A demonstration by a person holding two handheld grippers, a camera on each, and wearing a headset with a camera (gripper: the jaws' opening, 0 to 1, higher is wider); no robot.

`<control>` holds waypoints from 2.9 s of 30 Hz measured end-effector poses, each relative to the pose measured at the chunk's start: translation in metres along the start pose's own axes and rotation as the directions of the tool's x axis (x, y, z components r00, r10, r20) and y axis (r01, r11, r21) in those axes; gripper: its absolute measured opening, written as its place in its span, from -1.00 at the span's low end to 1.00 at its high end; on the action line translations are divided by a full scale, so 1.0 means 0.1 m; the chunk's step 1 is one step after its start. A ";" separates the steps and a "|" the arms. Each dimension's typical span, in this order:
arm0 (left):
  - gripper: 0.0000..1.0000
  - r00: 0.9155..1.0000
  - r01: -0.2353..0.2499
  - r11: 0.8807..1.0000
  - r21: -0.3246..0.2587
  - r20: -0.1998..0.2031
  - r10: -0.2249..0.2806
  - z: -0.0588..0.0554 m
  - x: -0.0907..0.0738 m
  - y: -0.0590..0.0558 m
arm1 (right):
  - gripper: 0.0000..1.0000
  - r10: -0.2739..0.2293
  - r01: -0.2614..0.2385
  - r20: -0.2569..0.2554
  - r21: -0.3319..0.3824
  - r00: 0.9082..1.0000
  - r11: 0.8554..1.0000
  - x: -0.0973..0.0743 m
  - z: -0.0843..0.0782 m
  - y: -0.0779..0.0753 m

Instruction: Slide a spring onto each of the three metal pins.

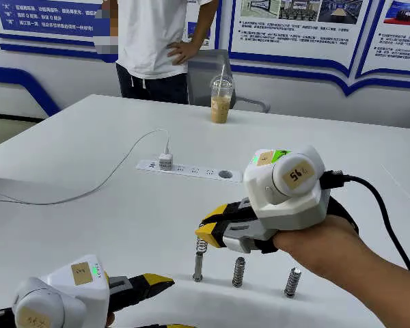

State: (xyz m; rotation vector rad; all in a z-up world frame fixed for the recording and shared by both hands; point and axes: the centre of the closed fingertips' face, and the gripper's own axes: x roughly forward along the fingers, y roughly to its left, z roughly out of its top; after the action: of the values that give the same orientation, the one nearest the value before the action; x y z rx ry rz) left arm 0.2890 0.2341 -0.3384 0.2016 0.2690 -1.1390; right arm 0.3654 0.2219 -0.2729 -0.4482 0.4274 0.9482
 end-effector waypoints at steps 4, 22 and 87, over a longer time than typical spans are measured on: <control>-0.07 1.000 0.000 1.000 -0.002 -0.001 0.000 0.00 0.00 0.00 | -0.77 -0.010 0.010 -0.009 0.002 1.000 1.000 0.05 -0.04 -0.04; -0.07 1.000 -0.006 1.000 -0.009 -0.007 0.006 -0.04 -0.02 0.02 | -0.77 -0.010 0.012 -0.035 0.044 0.999 0.999 0.22 -0.21 -0.11; -0.07 1.000 -0.015 1.000 -0.012 -0.015 0.015 -0.06 -0.03 0.02 | -0.56 -0.013 0.017 -0.125 0.037 0.992 0.999 0.41 -0.68 0.00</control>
State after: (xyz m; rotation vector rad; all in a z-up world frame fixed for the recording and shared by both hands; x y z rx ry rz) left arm 0.2893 0.2392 -0.3430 0.2013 0.2875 -1.1213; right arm 0.3759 0.2127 -0.3512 -0.4768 0.5535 0.8990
